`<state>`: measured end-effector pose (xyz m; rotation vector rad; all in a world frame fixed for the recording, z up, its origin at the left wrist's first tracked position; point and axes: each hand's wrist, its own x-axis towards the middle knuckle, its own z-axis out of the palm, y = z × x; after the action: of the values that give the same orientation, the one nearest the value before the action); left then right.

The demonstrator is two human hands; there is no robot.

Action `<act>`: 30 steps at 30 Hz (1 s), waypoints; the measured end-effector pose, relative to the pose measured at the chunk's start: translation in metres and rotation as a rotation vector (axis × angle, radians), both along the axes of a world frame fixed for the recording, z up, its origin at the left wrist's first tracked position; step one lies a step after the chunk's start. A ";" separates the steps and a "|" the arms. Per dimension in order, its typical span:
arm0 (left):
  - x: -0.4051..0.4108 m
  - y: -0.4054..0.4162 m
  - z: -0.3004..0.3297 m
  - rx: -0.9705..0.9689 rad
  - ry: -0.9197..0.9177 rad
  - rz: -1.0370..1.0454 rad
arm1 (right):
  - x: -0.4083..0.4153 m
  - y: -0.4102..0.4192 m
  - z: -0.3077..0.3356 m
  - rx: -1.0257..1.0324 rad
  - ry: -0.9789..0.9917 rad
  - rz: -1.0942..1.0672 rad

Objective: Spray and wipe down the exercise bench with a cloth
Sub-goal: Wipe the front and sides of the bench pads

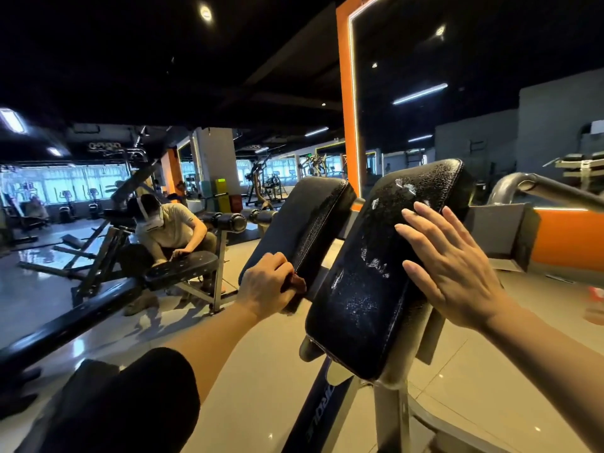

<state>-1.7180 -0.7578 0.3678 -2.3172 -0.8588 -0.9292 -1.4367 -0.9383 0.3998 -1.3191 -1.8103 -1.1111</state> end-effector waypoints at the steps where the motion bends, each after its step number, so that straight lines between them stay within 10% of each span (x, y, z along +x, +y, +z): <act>1: 0.006 0.002 0.007 -0.004 -0.074 0.028 | 0.000 -0.001 0.000 -0.002 -0.001 -0.004; 5: 0.042 0.004 0.016 -0.105 -0.187 0.037 | 0.000 -0.002 0.000 -0.008 -0.002 -0.017; 11: 0.032 -0.009 -0.025 -0.073 0.166 -0.120 | 0.000 -0.002 -0.001 -0.018 -0.003 -0.021; 19: 0.077 0.017 0.083 -0.017 -0.641 0.035 | 0.003 0.002 -0.002 0.000 0.013 0.020; 25: 0.104 0.041 0.072 -0.176 -0.055 0.079 | 0.002 0.005 -0.003 0.030 0.020 0.047; 30: 0.075 0.036 0.054 -0.087 -0.121 -0.070 | 0.000 0.007 -0.004 0.051 0.047 0.066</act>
<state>-1.6426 -0.7220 0.4216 -2.3984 -0.8886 -1.0915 -1.4367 -0.9315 0.3955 -1.2366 -1.7674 -1.0752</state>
